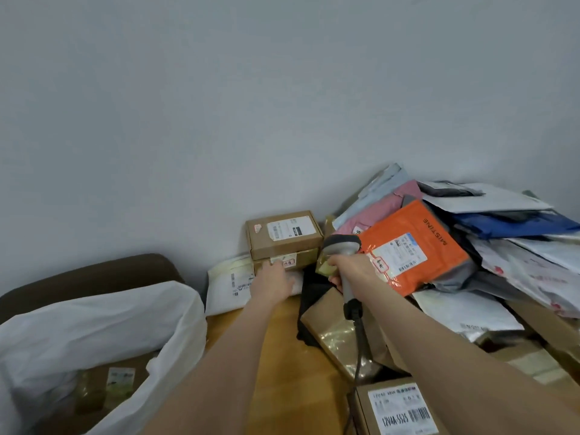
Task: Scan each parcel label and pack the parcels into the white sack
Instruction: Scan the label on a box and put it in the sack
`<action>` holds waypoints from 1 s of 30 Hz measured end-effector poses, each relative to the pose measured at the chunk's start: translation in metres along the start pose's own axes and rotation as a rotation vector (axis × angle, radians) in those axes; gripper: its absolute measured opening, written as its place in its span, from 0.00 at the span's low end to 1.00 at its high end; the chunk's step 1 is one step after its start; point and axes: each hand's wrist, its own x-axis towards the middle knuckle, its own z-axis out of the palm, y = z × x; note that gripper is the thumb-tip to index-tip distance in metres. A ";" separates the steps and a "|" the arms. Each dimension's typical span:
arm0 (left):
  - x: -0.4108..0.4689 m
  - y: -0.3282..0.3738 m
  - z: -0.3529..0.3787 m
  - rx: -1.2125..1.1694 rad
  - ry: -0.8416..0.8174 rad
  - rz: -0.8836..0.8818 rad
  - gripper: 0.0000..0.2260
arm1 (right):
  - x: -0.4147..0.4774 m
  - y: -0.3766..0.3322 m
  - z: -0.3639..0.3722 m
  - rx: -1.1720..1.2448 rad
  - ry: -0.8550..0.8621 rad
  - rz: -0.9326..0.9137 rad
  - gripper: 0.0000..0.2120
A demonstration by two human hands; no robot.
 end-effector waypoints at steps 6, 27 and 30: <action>0.079 -0.023 -0.011 -0.183 0.148 -0.232 0.24 | 0.078 -0.033 0.040 -0.008 -0.022 -0.106 0.07; 0.098 -0.053 -0.055 -1.284 0.339 -0.526 0.21 | 0.107 -0.055 0.041 0.194 -0.092 -0.113 0.11; 0.075 -0.052 -0.071 -1.332 0.385 -0.511 0.15 | 0.091 -0.060 0.025 0.275 -0.108 -0.147 0.14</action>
